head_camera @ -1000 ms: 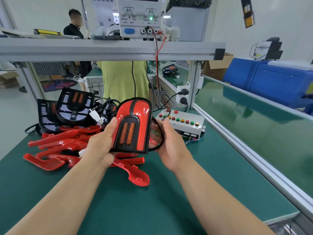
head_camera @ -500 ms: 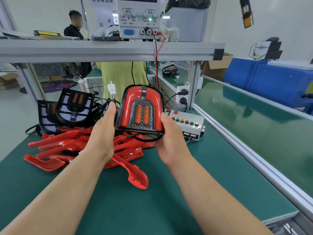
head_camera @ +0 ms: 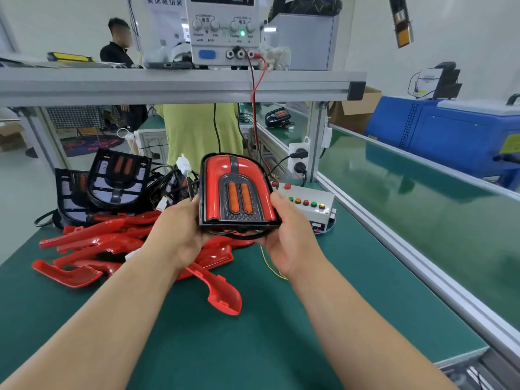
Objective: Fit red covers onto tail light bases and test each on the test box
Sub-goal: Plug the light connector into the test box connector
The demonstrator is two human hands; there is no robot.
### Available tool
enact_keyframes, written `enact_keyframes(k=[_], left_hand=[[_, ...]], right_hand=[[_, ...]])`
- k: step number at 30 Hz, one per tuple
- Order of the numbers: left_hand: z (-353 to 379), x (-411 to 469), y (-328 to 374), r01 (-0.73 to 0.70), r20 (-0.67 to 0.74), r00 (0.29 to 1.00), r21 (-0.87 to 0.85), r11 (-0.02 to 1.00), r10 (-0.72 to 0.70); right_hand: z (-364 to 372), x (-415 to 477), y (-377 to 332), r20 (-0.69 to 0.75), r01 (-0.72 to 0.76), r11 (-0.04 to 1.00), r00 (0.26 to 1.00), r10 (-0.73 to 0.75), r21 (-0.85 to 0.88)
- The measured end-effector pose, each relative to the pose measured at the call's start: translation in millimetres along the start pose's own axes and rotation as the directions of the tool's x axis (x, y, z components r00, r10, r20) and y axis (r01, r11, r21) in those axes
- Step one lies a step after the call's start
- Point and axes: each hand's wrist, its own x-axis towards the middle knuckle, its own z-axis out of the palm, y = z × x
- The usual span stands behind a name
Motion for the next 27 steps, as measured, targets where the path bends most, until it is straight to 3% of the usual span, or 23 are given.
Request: enact_keyframes(k=[3, 7, 16, 21, 27], left_hand=[[15.8, -5.0, 14.1, 0.074, 0.083, 0.995, -0.146, 0.986, -0.063], [43.2, -10.9, 19.9, 0.021, 0.155, 0.988, -0.142, 0.99, 0.001], [125.7, -24.0, -6.7, -0.281, 0.133, 0.957, 0.227, 0.933, 0.256], [171.7, -31.8, -21.0, -0.255, 0.309, 0.929, 0.139, 0.957, 0.203], [230.8, -48.6, -39.9, -0.109, 0.451, 0.89, 0.077, 0.991, 0.063]], right_hand=[[-5.5, 1.4, -12.3, -0.025, 0.06, 0.995, 0.998, -0.062, -0.084], [-13.6, 1.8, -28.9, -0.177, 0.112, 0.967, 0.972, -0.154, -0.227], [-62.7, -25.1, -65.4, -0.301, 0.274, 0.908, 0.879, -0.37, -0.317], [-93.0, -48.2, -93.4, -0.398, 0.312, 0.881, 0.803, -0.444, -0.355], [-141.3, -82.8, -125.4, -0.516, 0.362, 0.846, 0.674, -0.528, -0.393]])
